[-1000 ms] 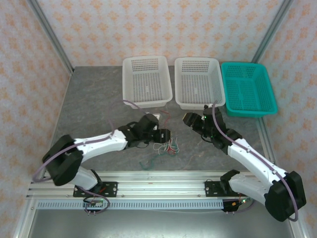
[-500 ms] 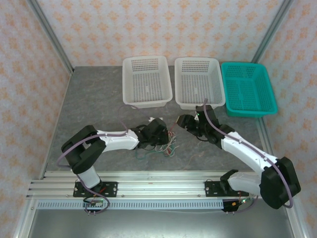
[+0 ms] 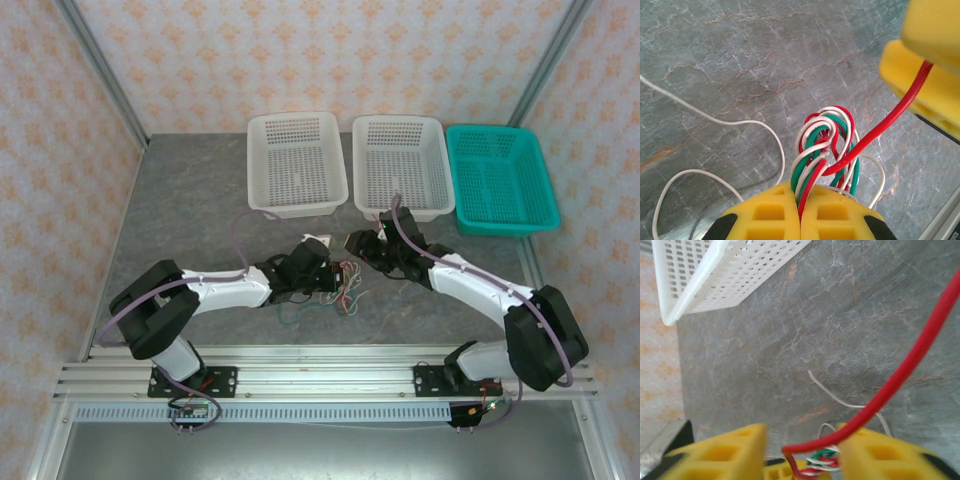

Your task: Untangle the cables

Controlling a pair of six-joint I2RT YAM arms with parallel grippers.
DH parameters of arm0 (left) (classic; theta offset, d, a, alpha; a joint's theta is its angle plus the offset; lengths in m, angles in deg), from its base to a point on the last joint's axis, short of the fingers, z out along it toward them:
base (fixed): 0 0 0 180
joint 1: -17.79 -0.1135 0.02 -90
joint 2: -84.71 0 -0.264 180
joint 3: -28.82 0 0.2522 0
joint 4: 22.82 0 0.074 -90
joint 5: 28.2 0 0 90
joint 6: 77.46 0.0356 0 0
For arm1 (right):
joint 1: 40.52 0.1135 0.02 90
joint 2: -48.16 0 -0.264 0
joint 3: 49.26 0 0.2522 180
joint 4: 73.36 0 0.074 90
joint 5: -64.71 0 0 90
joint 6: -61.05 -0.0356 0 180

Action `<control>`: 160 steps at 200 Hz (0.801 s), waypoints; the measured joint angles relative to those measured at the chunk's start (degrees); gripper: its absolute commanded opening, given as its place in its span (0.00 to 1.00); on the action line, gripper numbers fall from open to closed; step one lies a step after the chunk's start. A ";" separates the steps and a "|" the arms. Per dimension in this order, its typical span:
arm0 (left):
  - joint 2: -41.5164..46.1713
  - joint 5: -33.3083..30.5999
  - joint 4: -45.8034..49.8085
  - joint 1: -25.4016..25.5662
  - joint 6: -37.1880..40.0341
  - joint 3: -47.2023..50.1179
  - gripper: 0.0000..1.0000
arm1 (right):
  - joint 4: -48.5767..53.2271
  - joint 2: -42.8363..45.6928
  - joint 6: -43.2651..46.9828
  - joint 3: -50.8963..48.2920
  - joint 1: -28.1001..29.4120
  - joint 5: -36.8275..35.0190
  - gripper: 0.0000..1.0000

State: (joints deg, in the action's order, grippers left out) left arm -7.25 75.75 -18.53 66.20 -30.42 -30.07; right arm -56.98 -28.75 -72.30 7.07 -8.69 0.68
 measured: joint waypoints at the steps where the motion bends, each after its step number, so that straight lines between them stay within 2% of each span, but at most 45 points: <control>1: 0.00 0.04 -0.04 0.00 0.02 0.00 0.00 | -0.09 -0.02 -0.13 0.00 0.02 0.02 0.09; 6: 0.00 0.22 -0.28 0.00 0.09 0.00 0.00 | -0.22 -0.26 0.02 0.22 0.02 0.04 0.00; 42: 2.47 -0.35 -0.83 0.00 1.05 1.16 0.00 | -0.52 -0.07 -0.42 0.50 0.07 -1.55 0.00; 64: 5.90 -1.05 -0.92 -0.48 1.03 1.68 0.00 | 1.25 3.63 -0.59 0.33 -0.35 -3.69 0.00; 108: 12.31 0.66 -4.00 -3.58 0.79 2.97 0.00 | 7.67 14.21 -0.76 -0.59 -5.75 -8.55 0.00; 160: 13.31 4.57 -5.40 -4.04 0.79 3.98 0.00 | 14.99 19.67 -0.79 -1.99 -10.10 -8.66 0.00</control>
State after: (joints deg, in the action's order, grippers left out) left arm 6.06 80.32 -23.93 62.15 -29.63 -26.09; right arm -41.99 -9.07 -73.09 5.08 -18.79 -7.97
